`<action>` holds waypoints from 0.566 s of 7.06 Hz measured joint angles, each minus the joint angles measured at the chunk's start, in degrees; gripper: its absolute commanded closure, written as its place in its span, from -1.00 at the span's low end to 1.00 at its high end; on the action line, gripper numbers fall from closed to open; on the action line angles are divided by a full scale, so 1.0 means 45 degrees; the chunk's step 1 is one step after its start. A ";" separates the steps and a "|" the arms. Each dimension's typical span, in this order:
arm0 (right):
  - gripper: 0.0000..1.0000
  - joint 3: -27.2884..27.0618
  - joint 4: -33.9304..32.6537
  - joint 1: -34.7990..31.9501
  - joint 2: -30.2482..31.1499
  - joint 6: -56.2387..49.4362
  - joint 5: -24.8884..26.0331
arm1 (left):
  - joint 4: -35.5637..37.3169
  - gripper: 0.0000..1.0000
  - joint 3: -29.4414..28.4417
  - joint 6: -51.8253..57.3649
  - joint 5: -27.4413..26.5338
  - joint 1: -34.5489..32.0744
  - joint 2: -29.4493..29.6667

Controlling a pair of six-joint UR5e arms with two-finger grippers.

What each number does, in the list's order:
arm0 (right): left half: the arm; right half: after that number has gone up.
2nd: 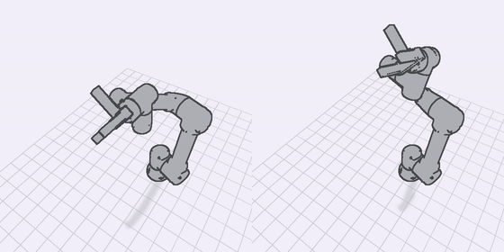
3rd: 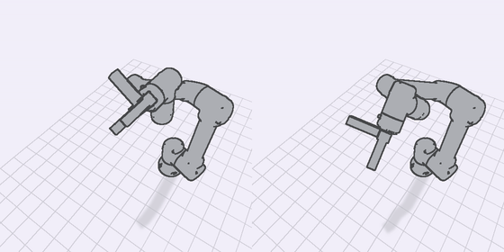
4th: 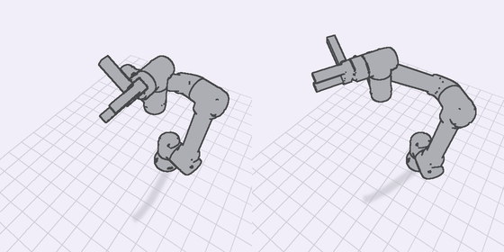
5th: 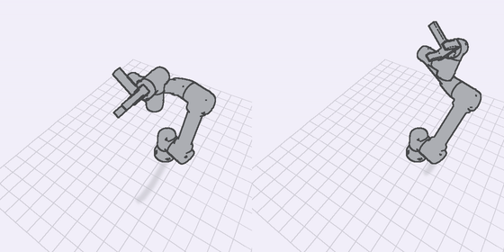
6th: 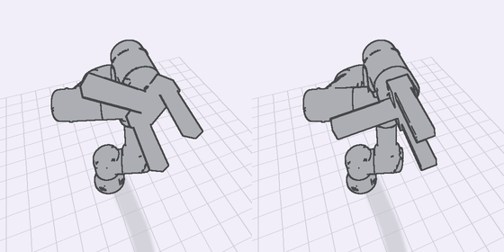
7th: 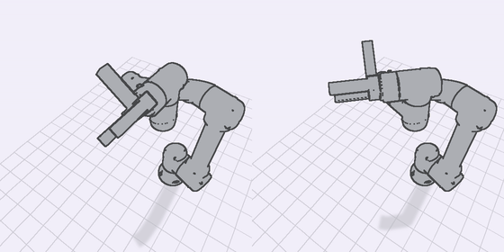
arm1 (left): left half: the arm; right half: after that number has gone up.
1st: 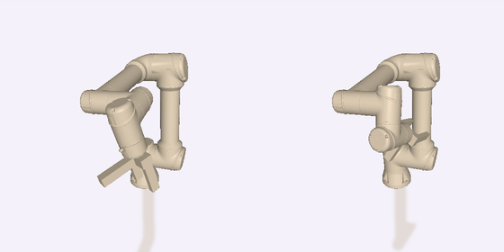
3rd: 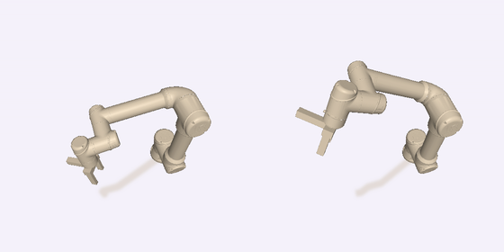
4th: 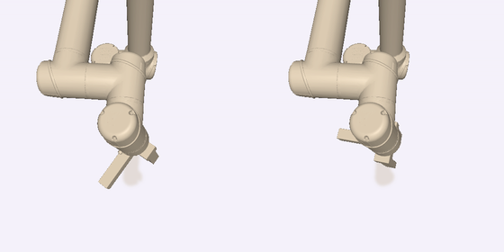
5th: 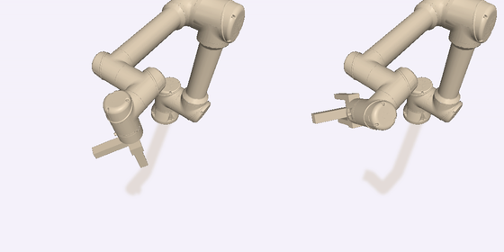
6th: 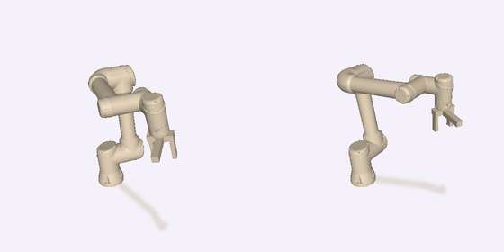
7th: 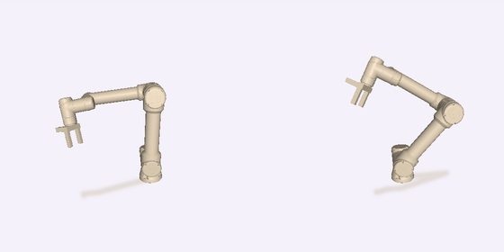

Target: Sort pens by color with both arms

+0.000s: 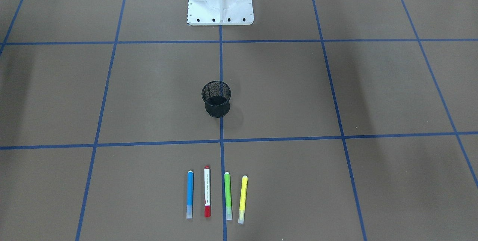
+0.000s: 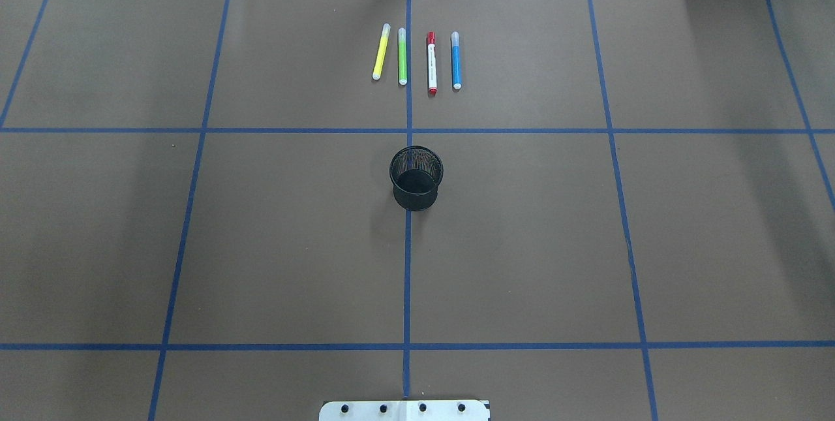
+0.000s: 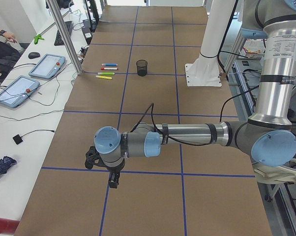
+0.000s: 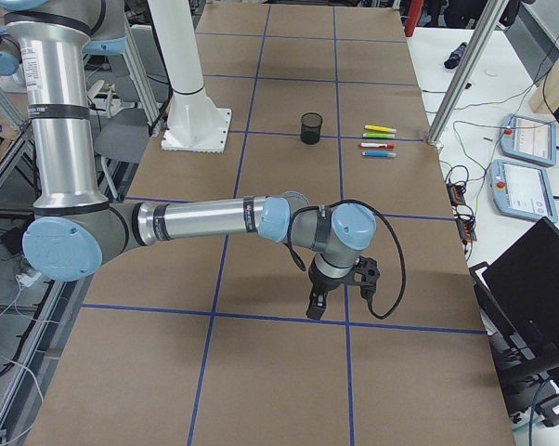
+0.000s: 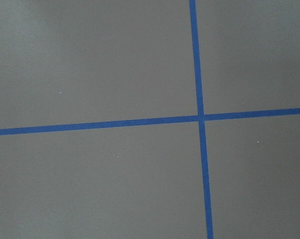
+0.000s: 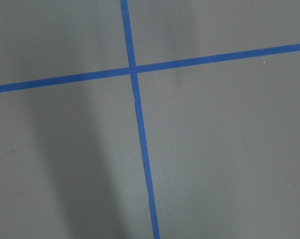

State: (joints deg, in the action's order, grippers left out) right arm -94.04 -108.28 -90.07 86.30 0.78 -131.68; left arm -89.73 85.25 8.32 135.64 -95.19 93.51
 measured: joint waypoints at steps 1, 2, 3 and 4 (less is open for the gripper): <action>-1.00 0.0038 0.0059 -0.0030 0.0000 0.0002 -0.0008 | -0.0181 -1.00 -0.0009 -0.0047 0.0004 0.0001 -0.0126; -1.00 0.0056 0.0078 -0.0054 0.0001 0.0002 -0.0013 | -0.0453 -1.00 -0.0006 -0.0101 0.0004 0.0000 -0.0232; -1.00 0.0067 0.0088 -0.0075 0.0002 -0.0001 -0.0011 | -0.0593 -1.00 0.0013 -0.0154 0.0010 0.0007 -0.0278; -1.00 0.0072 0.0093 -0.0089 0.0003 -0.0010 -0.0003 | -0.0647 -1.00 0.0039 -0.0339 0.0009 0.0022 -0.0261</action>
State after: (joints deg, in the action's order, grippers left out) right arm -93.71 -107.86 -90.47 86.31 0.74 -131.69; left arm -92.65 85.42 6.79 135.67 -95.09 92.33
